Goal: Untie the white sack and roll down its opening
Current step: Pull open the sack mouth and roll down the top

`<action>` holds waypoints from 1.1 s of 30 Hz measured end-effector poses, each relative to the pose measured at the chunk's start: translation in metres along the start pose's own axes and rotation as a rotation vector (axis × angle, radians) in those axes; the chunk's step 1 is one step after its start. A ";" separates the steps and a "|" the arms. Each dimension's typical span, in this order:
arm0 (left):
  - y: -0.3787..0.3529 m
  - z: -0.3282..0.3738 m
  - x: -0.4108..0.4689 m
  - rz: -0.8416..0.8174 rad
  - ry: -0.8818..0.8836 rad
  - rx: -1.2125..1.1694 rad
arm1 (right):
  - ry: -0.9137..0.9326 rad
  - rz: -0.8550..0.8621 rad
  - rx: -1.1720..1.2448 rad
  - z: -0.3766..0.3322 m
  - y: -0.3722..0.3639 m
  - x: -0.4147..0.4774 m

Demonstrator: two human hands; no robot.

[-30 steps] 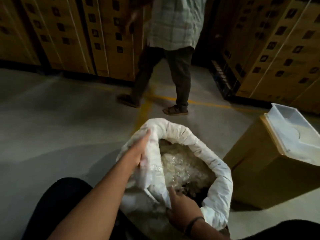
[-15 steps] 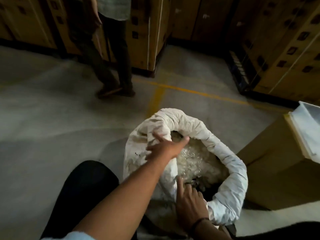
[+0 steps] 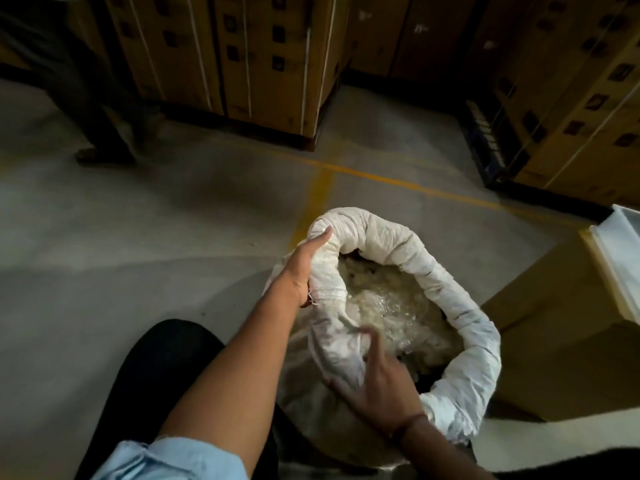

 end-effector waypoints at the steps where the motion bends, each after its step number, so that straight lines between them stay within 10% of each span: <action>1: -0.001 -0.005 0.002 0.011 -0.010 -0.025 | -0.052 0.049 0.106 -0.007 0.003 0.015; 9: 0.001 -0.020 0.011 0.109 0.081 0.021 | -0.196 0.070 0.108 -0.033 -0.028 0.062; 13: 0.003 -0.031 0.008 0.818 0.053 0.910 | -0.234 0.092 -0.129 -0.029 -0.046 0.062; 19: -0.010 -0.053 0.012 0.657 -0.003 1.104 | -0.163 -0.038 -0.353 -0.031 -0.057 0.059; 23: 0.017 -0.055 0.034 0.372 0.106 0.434 | -0.141 0.144 -0.024 -0.021 -0.074 0.039; 27: 0.051 -0.047 0.032 0.270 0.093 0.004 | -0.503 0.013 0.548 0.026 -0.081 0.029; 33: 0.040 -0.045 0.032 0.232 0.261 0.296 | -0.231 -0.039 -0.066 -0.008 -0.113 -0.004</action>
Point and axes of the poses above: each hand's wrist, its own x-axis towards the middle knuckle, its own y-axis out of the back of the hand, z = x × y, the point moved 4 cm from there along x, towards the middle knuckle, and after that the axes turned 5 degrees about z, right-handed, at the moved point
